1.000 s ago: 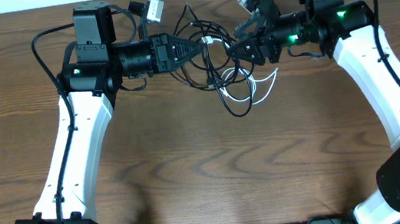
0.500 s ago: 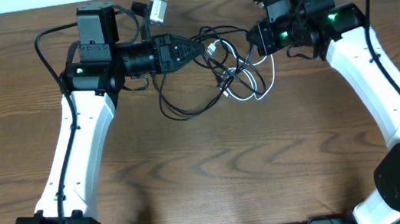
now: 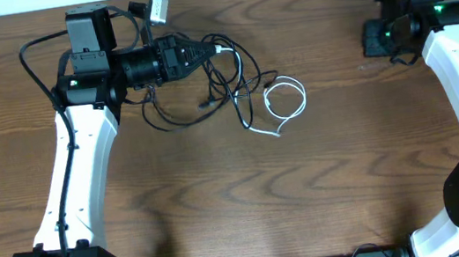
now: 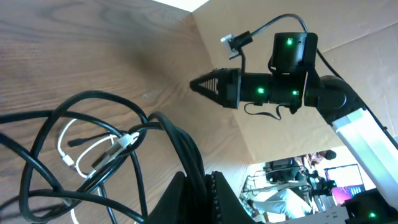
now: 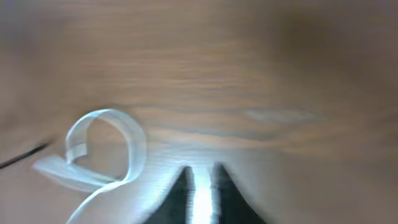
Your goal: Untangle cables
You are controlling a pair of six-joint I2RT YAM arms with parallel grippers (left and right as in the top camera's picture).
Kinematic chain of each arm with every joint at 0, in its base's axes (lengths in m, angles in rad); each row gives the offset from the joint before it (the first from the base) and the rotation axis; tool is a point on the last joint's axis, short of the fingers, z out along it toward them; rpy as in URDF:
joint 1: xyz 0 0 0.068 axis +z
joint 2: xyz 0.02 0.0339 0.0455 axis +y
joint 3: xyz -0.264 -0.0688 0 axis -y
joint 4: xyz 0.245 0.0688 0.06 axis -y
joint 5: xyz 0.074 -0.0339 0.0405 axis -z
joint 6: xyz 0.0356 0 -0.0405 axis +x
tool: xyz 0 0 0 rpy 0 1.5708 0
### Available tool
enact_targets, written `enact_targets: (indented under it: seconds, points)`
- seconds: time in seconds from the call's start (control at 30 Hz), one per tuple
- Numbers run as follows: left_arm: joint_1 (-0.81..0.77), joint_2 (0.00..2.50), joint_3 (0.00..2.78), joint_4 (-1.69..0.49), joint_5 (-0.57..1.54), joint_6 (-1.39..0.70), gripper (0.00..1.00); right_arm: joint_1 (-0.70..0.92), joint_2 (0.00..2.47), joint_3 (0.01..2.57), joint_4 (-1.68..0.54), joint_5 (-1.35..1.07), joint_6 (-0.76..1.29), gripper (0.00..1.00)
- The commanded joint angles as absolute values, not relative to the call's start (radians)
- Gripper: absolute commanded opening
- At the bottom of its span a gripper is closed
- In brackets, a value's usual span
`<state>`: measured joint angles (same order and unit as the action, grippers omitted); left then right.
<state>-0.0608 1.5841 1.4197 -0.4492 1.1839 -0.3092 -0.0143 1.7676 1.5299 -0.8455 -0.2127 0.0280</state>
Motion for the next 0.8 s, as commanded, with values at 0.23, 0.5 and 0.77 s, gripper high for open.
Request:
enact_targets:
  seconds: [0.23,0.5,0.77]
  points:
    - [-0.065,1.569,1.424,-0.471,1.223,-0.301,0.07,0.065,1.774,1.528,-0.778,-0.951,-0.377,0.58]
    - [-0.089,1.569,1.424,-0.471,1.222,-0.315,0.07,0.196,1.786,1.528,-0.744,-0.952,-0.443,0.66]
    - [-0.131,1.569,1.424,-0.470,1.211,-0.315,0.07,0.237,1.851,1.528,-0.696,-0.885,-0.360,0.52]
